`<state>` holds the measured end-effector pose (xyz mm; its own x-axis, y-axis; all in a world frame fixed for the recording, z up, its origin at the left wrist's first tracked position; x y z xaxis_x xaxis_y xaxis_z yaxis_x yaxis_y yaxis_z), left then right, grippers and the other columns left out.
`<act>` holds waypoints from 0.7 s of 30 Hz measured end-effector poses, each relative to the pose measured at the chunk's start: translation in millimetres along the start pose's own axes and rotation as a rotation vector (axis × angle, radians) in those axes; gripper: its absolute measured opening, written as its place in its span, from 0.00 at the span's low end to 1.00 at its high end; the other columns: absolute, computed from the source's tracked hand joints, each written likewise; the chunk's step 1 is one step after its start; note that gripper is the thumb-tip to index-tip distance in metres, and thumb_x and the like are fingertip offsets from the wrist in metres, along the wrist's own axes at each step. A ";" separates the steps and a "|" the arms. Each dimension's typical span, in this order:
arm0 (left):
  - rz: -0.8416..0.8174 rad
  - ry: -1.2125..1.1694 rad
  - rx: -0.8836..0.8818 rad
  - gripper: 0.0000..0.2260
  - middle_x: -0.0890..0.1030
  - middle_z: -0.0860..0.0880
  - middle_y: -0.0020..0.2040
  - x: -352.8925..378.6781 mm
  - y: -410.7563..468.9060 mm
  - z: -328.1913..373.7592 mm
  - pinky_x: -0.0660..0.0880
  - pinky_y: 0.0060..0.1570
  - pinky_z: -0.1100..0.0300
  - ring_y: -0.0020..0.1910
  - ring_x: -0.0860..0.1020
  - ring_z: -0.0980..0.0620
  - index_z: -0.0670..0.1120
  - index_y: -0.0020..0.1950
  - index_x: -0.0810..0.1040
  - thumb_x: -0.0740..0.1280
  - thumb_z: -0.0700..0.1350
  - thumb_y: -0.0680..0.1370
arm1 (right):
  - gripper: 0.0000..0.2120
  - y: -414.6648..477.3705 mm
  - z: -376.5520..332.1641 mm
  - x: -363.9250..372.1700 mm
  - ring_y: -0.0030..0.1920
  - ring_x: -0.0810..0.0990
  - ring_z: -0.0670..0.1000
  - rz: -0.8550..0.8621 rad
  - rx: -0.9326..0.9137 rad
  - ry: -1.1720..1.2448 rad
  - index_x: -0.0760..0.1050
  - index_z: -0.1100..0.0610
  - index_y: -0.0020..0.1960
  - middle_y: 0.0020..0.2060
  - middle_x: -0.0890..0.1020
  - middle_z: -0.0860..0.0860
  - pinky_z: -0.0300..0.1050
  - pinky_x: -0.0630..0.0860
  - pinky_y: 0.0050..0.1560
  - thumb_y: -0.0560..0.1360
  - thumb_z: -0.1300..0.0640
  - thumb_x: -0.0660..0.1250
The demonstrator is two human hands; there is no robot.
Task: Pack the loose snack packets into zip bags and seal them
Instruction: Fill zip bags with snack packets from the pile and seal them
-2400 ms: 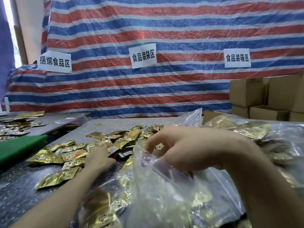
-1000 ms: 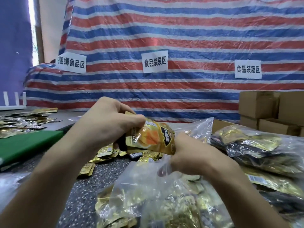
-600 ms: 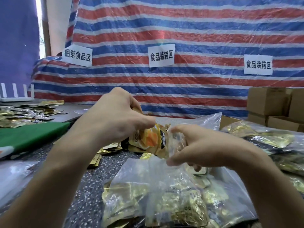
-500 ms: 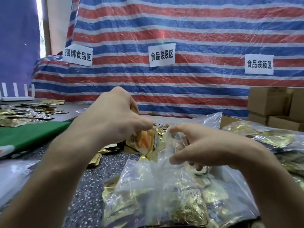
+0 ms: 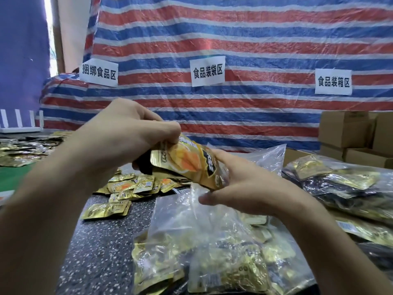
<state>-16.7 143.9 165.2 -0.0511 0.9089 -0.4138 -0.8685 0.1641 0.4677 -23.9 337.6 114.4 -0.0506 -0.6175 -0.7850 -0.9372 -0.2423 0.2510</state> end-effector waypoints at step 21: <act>-0.021 0.037 0.017 0.13 0.82 0.34 0.38 9.8 3.3 -6.4 0.74 0.29 0.55 0.30 0.76 0.45 0.42 0.34 0.86 0.72 0.52 0.63 | 0.33 -12.2 14.5 -19.9 0.31 0.85 0.54 -0.111 0.183 0.314 0.71 0.59 0.67 0.34 0.85 0.62 0.40 0.79 0.31 0.66 0.72 0.77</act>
<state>-23.2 150.9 157.7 -0.0516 0.8904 -0.4522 -0.8613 0.1894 0.4714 -16.4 363.7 118.7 0.1368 -0.8012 -0.5825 -0.9785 -0.2009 0.0465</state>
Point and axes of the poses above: each hand's wrist, its own y-axis towards the middle knuckle, its own x-axis out of the palm, z = x × y, the point moved 3 cm from there along y, towards the middle knuckle
